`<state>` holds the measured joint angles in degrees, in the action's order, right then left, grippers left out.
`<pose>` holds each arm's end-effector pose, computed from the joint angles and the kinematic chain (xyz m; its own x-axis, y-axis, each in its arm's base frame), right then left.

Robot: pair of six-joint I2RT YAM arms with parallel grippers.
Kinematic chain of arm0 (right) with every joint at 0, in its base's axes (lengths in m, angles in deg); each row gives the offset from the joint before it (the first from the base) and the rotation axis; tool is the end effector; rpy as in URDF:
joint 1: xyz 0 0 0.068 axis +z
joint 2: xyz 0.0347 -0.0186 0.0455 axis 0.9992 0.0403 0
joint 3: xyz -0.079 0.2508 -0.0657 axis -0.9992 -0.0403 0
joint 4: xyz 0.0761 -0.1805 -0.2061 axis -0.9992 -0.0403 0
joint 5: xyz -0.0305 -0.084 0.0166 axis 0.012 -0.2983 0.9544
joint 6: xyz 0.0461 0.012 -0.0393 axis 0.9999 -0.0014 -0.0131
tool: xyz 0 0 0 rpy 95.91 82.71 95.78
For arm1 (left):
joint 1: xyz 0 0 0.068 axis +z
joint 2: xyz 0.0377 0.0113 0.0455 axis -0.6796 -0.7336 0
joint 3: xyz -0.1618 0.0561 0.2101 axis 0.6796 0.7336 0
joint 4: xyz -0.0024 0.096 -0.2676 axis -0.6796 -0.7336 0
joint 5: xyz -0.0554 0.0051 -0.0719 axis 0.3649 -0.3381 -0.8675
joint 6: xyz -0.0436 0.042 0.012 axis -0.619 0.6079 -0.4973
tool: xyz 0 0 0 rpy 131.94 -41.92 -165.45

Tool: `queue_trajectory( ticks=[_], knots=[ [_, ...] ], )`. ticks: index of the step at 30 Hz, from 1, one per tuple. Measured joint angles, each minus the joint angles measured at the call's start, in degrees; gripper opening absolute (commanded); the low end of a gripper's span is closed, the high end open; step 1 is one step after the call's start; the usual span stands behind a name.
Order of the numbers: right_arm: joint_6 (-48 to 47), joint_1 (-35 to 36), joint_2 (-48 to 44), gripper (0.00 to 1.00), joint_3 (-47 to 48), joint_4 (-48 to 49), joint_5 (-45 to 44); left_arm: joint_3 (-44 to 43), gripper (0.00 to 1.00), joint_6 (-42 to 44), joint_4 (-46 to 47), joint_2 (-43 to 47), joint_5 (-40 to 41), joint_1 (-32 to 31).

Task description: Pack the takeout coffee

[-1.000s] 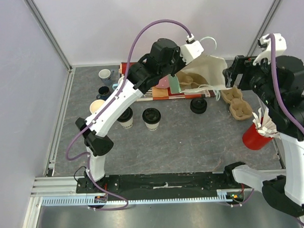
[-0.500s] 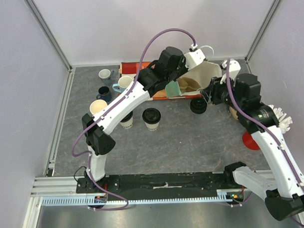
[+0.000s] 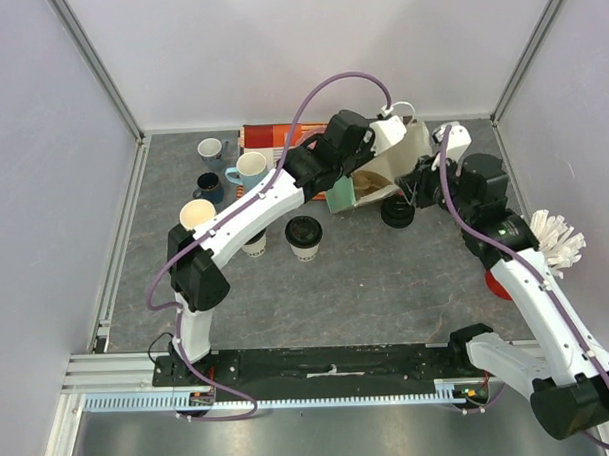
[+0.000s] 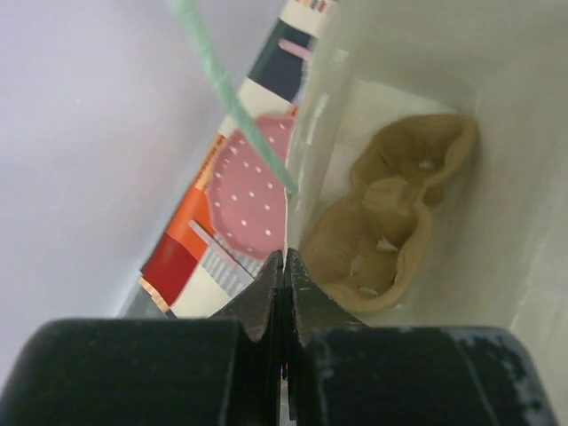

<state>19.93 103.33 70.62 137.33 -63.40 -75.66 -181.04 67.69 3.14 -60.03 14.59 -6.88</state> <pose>0.2397 0.0770 0.3890 -0.3083 0.0872 -0.9473 -0.4088 0.8870 0.2147 0.3295 -0.3686 0.3826 0.0278 0.6846 -0.7284 0.6382 0.5486 0.5401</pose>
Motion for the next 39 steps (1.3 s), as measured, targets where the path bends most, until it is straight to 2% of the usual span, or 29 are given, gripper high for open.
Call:
queue_trajectory(
  ticks=[4, 9, 16, 23, 30, 33, 36, 39],
  knots=[
    [1.16, 0.00, 0.76, 0.27, -7.19, 3.08, 1.27, 3.82, 0.02, -2.25, -0.81, 0.04, -0.31, -0.07],
    [2.01, 0.00, 1.84, 0.26, -12.92, 4.85, 2.56, 4.35, 0.02, -6.82, -2.36, 0.22, -1.90, -0.07],
    [1.90, 0.00, -1.62, 0.27, -13.73, 5.46, 4.24, 3.50, 0.02, -9.62, -4.22, 0.42, -2.75, -0.17],
    [1.07, 0.00, -6.88, 0.48, -9.92, 1.44, 3.80, 2.62, 0.02, -8.79, -4.50, 0.44, -2.75, -0.33],
    [1.77, 0.00, -13.22, 0.59, -10.16, -3.54, 5.20, 3.37, 0.02, -10.03, -8.63, 0.87, -5.84, -2.71],
    [2.21, 0.00, -14.69, 0.58, -10.16, -3.37, 6.54, 2.62, 0.02, -10.45, -11.39, 0.96, -6.84, -4.00],
    [2.40, 0.00, -14.88, 0.49, -10.62, -2.25, 7.04, 2.34, 0.02, -11.28, -13.51, 1.20, -7.67, -4.74],
    [2.51, 0.00, -14.80, 0.46, -13.20, -0.07, 7.19, 2.36, 0.02, -12.46, -15.39, 1.49, -8.72, -4.90]
  ],
)
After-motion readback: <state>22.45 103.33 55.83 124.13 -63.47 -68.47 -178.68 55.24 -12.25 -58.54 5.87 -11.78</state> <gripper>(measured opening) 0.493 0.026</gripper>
